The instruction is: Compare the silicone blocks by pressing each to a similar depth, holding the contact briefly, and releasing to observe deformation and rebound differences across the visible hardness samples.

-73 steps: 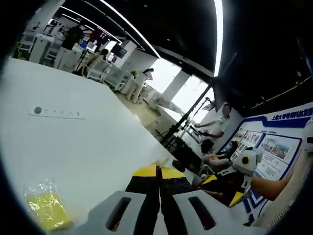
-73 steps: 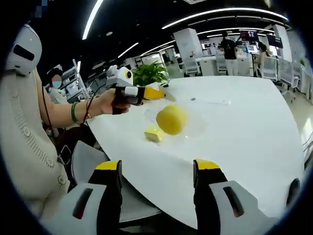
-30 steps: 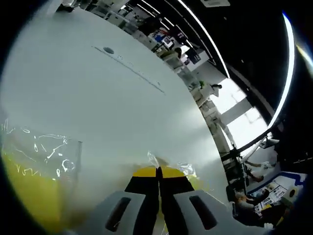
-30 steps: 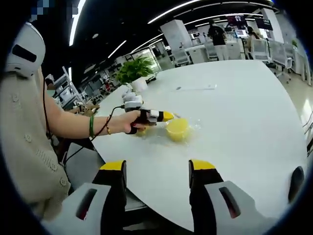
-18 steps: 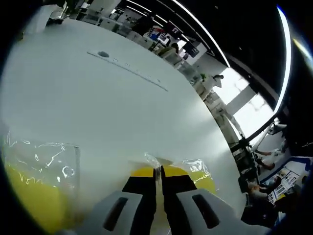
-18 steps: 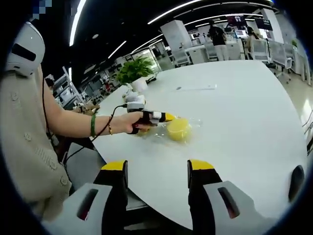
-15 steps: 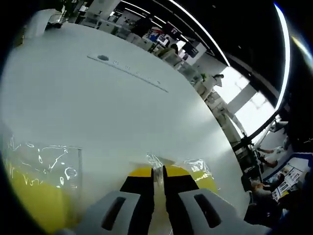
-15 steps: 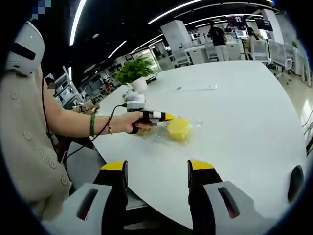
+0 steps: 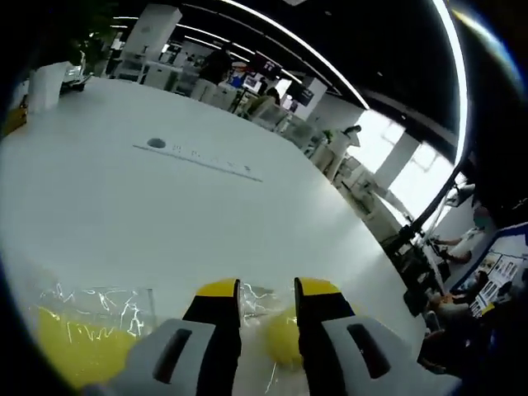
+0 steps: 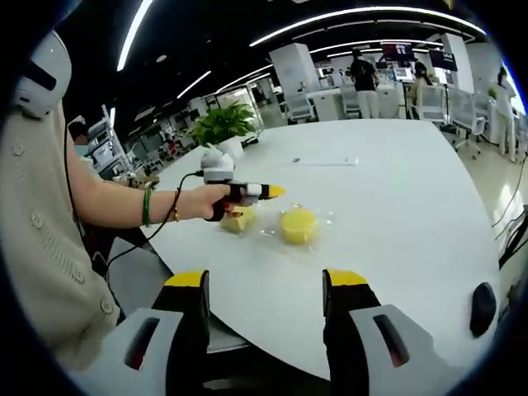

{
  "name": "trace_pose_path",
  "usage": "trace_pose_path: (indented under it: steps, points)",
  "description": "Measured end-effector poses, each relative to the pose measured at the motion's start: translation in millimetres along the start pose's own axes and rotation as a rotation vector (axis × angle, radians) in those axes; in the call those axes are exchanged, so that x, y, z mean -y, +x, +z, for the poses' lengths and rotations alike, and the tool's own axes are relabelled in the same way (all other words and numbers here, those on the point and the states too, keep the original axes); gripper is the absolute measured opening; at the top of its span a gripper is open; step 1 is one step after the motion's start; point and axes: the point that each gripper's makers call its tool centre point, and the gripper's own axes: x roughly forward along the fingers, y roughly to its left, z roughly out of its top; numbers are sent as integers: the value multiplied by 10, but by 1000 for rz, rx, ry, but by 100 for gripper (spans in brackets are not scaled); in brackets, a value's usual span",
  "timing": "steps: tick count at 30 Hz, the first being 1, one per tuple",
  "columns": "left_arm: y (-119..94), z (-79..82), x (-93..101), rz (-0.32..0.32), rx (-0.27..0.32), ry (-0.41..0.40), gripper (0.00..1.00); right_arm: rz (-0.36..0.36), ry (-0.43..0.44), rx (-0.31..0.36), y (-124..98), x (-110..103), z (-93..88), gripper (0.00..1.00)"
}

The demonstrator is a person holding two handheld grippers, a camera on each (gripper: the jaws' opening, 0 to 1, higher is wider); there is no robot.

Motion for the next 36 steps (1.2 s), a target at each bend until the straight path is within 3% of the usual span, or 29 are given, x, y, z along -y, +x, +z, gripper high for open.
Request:
trace_pose_path:
  steps: [4,7,12,15,19,25,29,34,36]
  points:
    - [-355,321,206,-85,115,-40,33,-17,-39,77,34,-133,193,55]
    - [-685,502,254,-103,163,-32,36,-18,-64,133,73,-247,343,59]
    - [-1418,878,232,-103,289,-15,43,-10,-99,216,156,-468,533,61]
    - [-1774,1020,187,-102,355,-35,46,-5,-105,230,232,-588,542,63]
    - [-2412,1183,79,-101,457,-46,53,-3,-112,225,355,-746,483,69]
    - [-3049,1178,-141,-47,510,18,70,-5,-76,248,524,-972,355,80]
    - [-3427,1036,-323,-1,507,117,78,0,-51,311,563,-1091,356,89]
    - [-3686,716,-458,97,401,287,75,0,-7,300,627,-1172,250,91]
    - [-3741,581,-497,128,346,315,75,3,-4,291,648,-1205,196,90]
